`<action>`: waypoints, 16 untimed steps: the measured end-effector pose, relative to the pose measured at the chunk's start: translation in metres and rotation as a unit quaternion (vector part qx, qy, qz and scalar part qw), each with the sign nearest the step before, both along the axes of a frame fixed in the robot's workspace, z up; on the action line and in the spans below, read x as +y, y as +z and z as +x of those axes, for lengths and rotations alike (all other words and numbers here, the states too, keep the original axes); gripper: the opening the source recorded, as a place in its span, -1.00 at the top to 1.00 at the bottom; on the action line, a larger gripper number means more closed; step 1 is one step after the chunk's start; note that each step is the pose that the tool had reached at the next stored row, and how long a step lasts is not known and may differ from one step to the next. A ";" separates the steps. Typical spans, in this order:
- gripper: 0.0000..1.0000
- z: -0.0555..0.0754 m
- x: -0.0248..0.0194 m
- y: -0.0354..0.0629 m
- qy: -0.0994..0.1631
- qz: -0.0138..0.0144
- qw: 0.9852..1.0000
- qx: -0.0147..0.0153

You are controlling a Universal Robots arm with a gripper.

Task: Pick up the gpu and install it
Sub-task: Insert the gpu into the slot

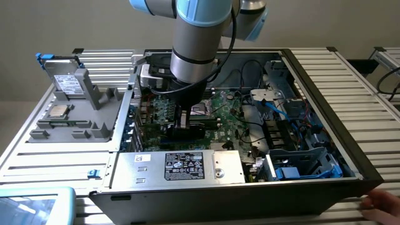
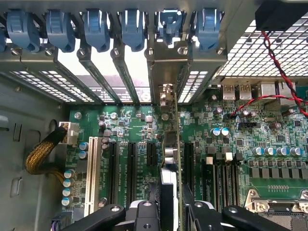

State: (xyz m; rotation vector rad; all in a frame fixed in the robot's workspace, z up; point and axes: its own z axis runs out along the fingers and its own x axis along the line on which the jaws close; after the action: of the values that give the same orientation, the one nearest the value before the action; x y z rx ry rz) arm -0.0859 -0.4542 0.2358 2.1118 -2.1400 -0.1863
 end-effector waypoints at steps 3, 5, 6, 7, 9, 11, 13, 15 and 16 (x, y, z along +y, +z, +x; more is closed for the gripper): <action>0.44 0.000 0.0000 0.0000 0.000 0.000 1.000 0.000; 0.44 0.000 0.0000 0.0000 0.000 0.000 1.000 0.000; 0.44 0.000 0.0000 0.0000 0.000 0.000 1.000 0.000; 0.44 0.000 0.0000 0.0000 0.000 0.000 1.000 0.000; 0.44 0.000 0.0000 0.0000 0.000 0.000 1.000 0.000; 0.44 0.000 -0.0001 -0.0001 0.000 0.000 1.000 0.000; 0.44 -0.001 -0.0005 -0.0003 0.000 0.002 1.000 0.000; 0.44 0.000 -0.0010 -0.0034 0.000 0.004 1.000 -0.001; 0.44 0.000 -0.0010 -0.0035 0.000 0.004 1.000 -0.001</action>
State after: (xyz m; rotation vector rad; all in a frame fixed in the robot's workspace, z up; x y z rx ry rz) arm -0.0864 -0.4552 0.2323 2.1169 -2.1432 -0.1937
